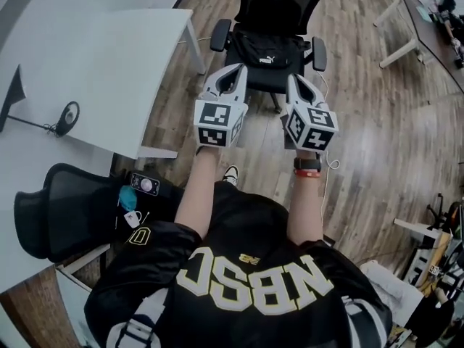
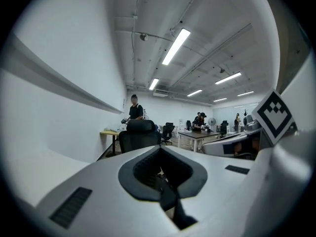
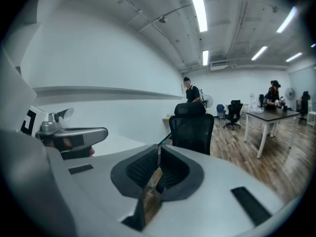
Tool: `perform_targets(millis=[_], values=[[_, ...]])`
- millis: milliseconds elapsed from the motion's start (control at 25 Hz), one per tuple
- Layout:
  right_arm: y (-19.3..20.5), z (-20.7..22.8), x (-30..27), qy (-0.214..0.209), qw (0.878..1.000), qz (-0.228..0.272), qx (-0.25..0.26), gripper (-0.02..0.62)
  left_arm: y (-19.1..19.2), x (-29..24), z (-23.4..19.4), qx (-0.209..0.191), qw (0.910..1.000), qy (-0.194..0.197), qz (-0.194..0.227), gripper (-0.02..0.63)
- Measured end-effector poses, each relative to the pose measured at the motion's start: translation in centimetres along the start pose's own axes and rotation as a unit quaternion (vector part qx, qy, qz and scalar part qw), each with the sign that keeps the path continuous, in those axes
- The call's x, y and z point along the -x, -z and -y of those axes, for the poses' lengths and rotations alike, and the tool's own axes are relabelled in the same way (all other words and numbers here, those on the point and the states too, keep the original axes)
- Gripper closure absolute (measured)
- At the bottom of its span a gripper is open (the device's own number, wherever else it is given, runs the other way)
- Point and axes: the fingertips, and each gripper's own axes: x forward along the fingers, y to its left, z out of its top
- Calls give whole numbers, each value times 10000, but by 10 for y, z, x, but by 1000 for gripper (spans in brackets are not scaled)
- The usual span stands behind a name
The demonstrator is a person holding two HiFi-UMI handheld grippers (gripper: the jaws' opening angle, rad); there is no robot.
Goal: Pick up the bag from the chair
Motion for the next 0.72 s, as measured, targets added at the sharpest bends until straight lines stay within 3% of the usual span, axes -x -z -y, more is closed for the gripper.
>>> perform_targets(millis=[440, 720], values=[[-12, 50, -85, 303, 9993, -141, -176, 571, 18, -111, -29, 96, 9987, 415, -293, 591], [-40, 114, -169, 16, 9997, -121, -204, 567, 20, -213, -39, 141, 9989, 292, -349, 591]])
